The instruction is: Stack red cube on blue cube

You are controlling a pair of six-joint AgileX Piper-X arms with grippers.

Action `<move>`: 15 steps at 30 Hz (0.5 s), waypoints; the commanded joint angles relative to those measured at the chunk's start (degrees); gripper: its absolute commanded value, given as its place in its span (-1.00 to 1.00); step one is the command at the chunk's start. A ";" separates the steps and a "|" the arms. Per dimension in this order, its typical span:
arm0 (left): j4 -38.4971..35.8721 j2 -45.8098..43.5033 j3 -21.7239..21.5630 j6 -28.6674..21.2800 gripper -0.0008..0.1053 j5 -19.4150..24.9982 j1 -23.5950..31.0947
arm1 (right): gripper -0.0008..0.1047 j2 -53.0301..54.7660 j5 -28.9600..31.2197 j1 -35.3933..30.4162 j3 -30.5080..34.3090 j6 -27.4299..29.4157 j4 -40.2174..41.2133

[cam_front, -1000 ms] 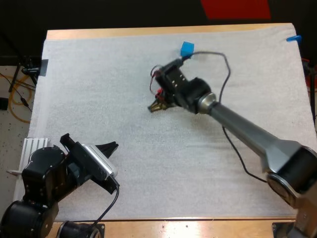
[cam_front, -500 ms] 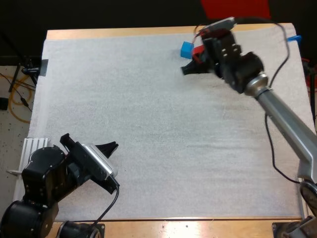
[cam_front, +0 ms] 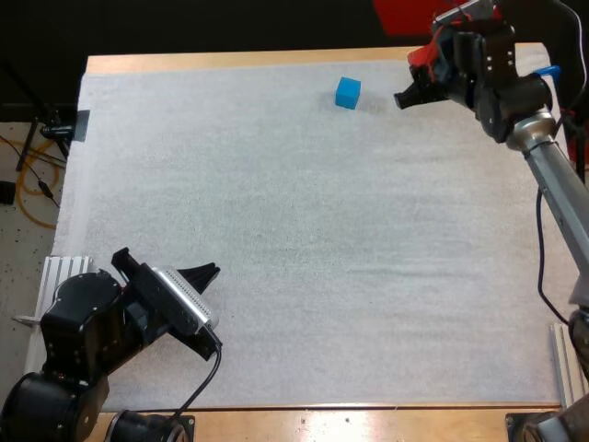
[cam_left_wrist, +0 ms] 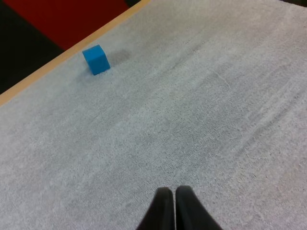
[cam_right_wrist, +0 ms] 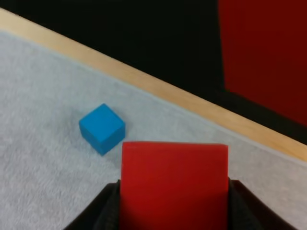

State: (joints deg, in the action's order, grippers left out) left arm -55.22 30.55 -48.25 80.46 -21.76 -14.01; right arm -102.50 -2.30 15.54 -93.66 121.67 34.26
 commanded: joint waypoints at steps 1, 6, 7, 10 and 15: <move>-0.10 -0.35 -0.06 0.71 -0.98 -0.35 -0.27 | -0.66 -0.93 -3.97 -1.28 -0.38 1.74 -1.57; -0.10 -0.35 -0.06 0.71 -0.98 -0.35 -0.27 | -0.68 -3.62 -9.62 -3.36 -0.38 4.21 -6.76; -0.10 -0.35 -0.06 0.71 -0.98 -0.35 -0.27 | -0.73 -4.31 -9.59 -3.36 -0.38 5.57 -7.81; -0.10 -0.35 -0.06 1.58 -0.98 -0.35 -0.27 | -0.95 -5.74 -10.28 -3.35 -0.38 9.30 -9.35; -0.10 -0.35 -0.06 3.16 -0.98 -0.35 -0.27 | -0.99 -9.22 -11.00 -3.35 -2.54 11.02 -10.53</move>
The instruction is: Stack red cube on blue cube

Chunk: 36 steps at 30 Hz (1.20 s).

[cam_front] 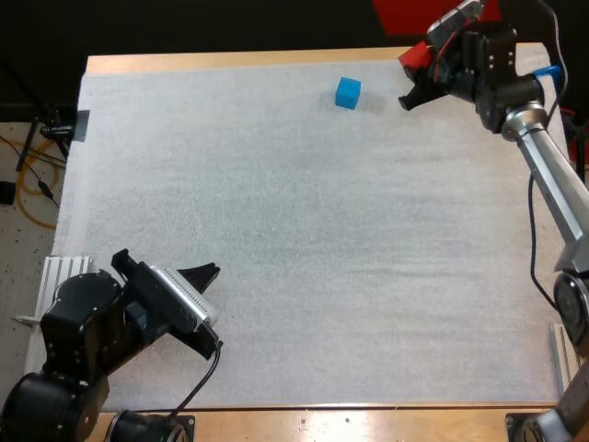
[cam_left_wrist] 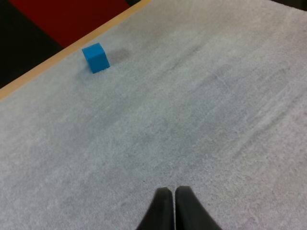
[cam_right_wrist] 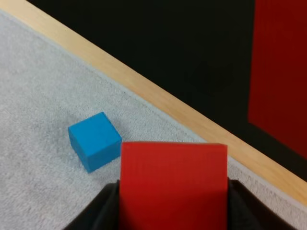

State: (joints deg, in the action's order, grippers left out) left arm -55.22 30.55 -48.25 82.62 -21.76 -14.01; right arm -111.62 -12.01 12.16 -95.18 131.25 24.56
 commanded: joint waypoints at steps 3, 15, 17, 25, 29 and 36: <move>-0.10 -0.35 -0.06 1.01 -0.98 -0.35 -0.27 | -0.99 -2.50 -3.54 0.03 -4.65 1.53 -0.13; -0.10 0.97 -0.06 1.01 -0.98 -0.35 -0.27 | -0.99 -12.93 -9.77 0.03 -23.69 2.67 7.36; -0.10 1.59 -0.06 1.11 -0.98 -0.35 -0.27 | -0.99 -14.30 -10.63 0.03 -25.77 2.67 7.52; 0.60 2.68 -0.06 1.08 -0.98 -0.35 -0.27 | -0.99 -19.17 -15.26 0.03 -30.65 3.65 7.62; 2.02 2.68 -0.06 1.08 -0.98 -0.35 -0.27 | -0.99 -21.32 -17.26 0.13 -30.65 5.44 7.37; 3.01 2.68 -0.06 2.29 -0.98 -0.35 -0.27 | -0.99 -23.77 -22.08 0.13 -30.65 5.74 4.24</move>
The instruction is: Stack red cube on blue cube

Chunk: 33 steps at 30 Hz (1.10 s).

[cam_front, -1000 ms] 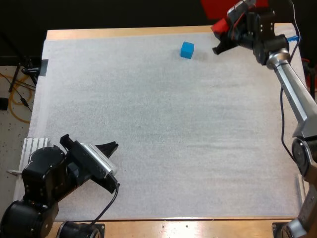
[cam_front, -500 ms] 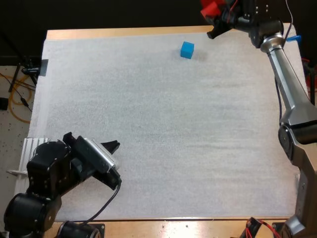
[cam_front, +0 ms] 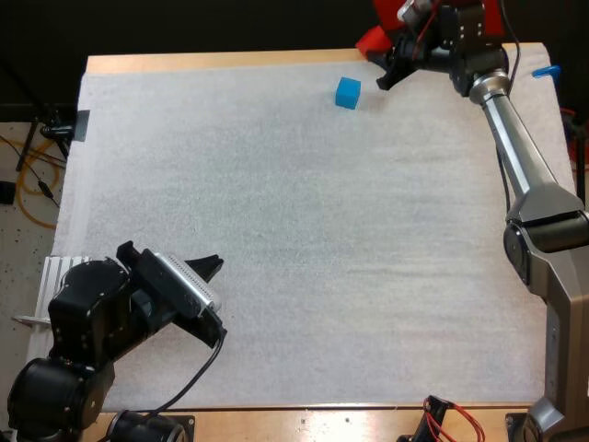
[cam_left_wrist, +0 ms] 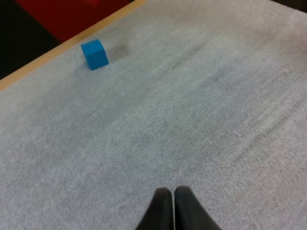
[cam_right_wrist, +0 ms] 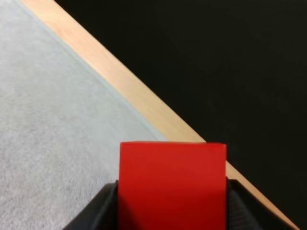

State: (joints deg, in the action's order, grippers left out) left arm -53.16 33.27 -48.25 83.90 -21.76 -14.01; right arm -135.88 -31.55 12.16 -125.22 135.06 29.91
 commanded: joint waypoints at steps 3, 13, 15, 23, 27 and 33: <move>0.96 -0.04 -0.06 1.13 -0.98 -0.35 -0.27 | -0.99 -0.28 -3.84 0.13 -0.61 1.93 -2.66; 1.61 -0.04 -0.06 1.13 -0.98 -0.35 -0.27 | -0.99 -4.53 -12.93 0.90 -0.42 3.33 -8.07; 1.61 -0.04 -0.06 1.13 -0.98 -0.35 -0.27 | -0.99 -5.10 -14.48 0.88 -0.42 3.60 -9.14; 1.61 2.28 -0.06 1.13 -0.98 0.09 -0.27 | -0.99 -7.28 -17.00 0.32 -0.30 3.59 -9.76; 2.08 2.82 -0.06 1.13 -0.98 0.09 -0.27 | -0.99 -8.30 -16.33 0.13 -0.30 3.59 -10.93; 4.36 2.67 -0.06 1.31 -0.98 0.09 -0.27 | -0.99 -9.45 -15.41 0.07 -0.30 3.47 -12.27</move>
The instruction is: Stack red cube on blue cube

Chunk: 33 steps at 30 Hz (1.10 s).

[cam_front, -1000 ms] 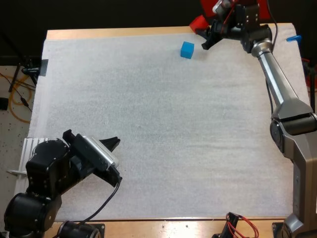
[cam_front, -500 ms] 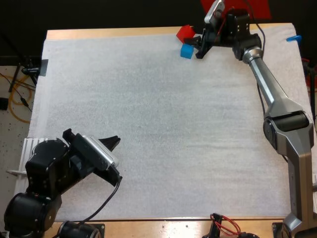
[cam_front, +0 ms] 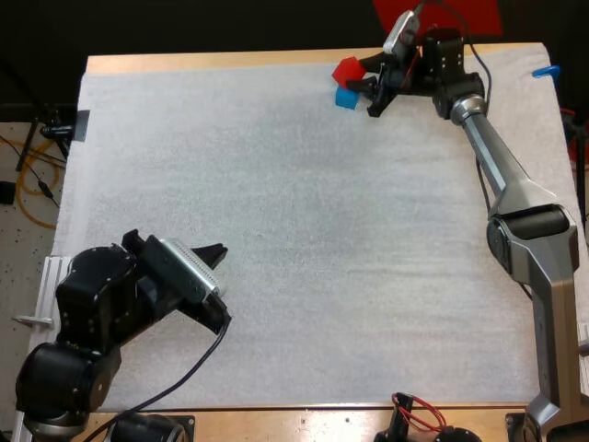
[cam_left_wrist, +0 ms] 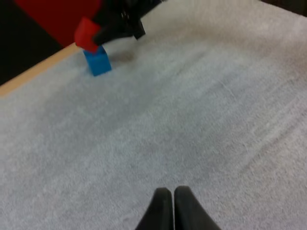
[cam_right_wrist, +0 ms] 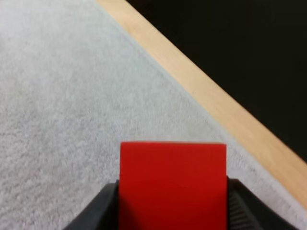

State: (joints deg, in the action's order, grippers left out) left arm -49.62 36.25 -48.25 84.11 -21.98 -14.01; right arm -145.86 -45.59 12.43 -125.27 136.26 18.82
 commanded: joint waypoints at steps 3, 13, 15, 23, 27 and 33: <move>0.80 -0.32 -0.06 1.48 -0.98 0.31 -0.27 | -0.99 0.19 -0.97 -0.20 -0.25 1.94 -2.36; 0.80 -0.32 -0.06 1.47 -0.98 0.31 -0.27 | -0.96 0.20 -0.97 -0.20 -0.25 1.95 -2.35; 0.80 -0.32 -0.06 1.47 -0.98 0.31 -0.27 | -0.79 0.20 -0.97 -0.20 -0.25 1.95 -2.35; 0.80 -0.32 -0.06 1.47 -0.98 0.31 -0.27 | -0.09 0.20 0.15 -0.20 -0.25 1.65 -2.35; 0.80 -0.32 -0.06 1.47 -0.98 0.31 -0.27 | -0.09 0.20 0.13 -0.20 -0.25 1.65 -2.35; 0.80 -0.32 -0.06 1.47 -0.98 0.31 -0.27 | -0.09 0.20 0.32 -0.20 -0.25 1.52 -2.35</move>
State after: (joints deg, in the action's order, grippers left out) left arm -49.50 36.13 -48.25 84.93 -21.98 -14.01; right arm -146.17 -44.32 12.43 -125.27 136.33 17.11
